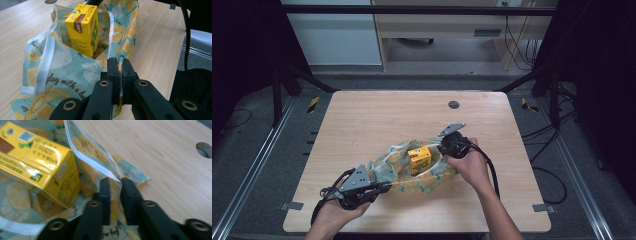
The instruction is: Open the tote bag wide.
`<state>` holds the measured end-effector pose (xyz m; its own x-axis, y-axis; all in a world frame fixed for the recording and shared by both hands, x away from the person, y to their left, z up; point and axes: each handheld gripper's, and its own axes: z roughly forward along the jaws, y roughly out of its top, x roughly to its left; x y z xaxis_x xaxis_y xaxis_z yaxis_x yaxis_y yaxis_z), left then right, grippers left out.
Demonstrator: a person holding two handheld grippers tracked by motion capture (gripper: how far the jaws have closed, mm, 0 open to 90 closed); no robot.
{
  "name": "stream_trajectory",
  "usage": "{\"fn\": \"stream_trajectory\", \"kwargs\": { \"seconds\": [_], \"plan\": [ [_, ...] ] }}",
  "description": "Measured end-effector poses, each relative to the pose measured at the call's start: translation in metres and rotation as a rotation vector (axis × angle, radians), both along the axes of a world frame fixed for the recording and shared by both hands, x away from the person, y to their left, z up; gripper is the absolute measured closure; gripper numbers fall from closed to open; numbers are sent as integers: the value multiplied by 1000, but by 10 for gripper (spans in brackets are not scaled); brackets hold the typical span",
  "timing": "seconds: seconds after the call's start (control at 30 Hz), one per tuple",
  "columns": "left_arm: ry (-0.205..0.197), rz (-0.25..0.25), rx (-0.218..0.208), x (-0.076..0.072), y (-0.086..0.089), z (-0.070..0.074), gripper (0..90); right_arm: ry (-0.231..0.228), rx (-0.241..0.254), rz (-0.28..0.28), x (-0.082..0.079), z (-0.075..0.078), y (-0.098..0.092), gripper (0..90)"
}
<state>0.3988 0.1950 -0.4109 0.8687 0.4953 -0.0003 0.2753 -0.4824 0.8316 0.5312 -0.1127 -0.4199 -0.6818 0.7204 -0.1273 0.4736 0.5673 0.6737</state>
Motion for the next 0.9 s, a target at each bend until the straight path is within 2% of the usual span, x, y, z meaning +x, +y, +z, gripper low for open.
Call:
{"fn": "stream_trajectory", "kwargs": {
  "seconds": [0.03,0.07,0.1,0.17,0.27,0.3,0.33,0.37,0.47,0.53,0.57,0.6,0.67,0.7,0.8,0.9],
  "plan": [
    [2,3,8,1,0,-1,883,-11,30,-2,-1,3,-2,871],
    [4,6,17,1,0,-1,883,-23,41,-3,-1,6,-4,885],
    [4,6,17,1,0,-1,883,-23,41,-3,-1,6,-4,885],
    [7,10,30,2,1,0,883,-54,83,-20,-3,14,-7,895],
    [10,8,34,3,1,0,883,-76,109,-26,-5,21,-8,900],
    [9,9,41,3,1,-1,883,-91,129,-23,-7,27,-9,900],
    [9,9,41,3,1,-1,883,-91,129,-23,-7,27,-9,900],
    [12,12,50,2,1,-3,883,-112,157,-10,-12,34,-8,900],
    [19,20,60,1,3,-7,882,-141,196,13,-22,44,-8,900],
    [18,25,62,1,4,-8,882,-151,206,23,-27,47,-8,900],
    [20,28,67,1,5,-10,882,-157,218,30,-32,49,-8,900],
    [24,31,72,1,6,-12,882,-170,255,51,-46,52,-9,900],
    [35,39,83,1,8,-18,882,-181,278,75,-57,54,-9,900],
    [35,39,83,1,8,-18,882,-181,278,75,-57,54,-9,900],
    [45,43,94,0,8,-24,882,-199,322,129,-83,55,-12,900],
    [53,48,107,0,9,-28,882,-198,332,141,-91,54,-15,900]
  ]
}}
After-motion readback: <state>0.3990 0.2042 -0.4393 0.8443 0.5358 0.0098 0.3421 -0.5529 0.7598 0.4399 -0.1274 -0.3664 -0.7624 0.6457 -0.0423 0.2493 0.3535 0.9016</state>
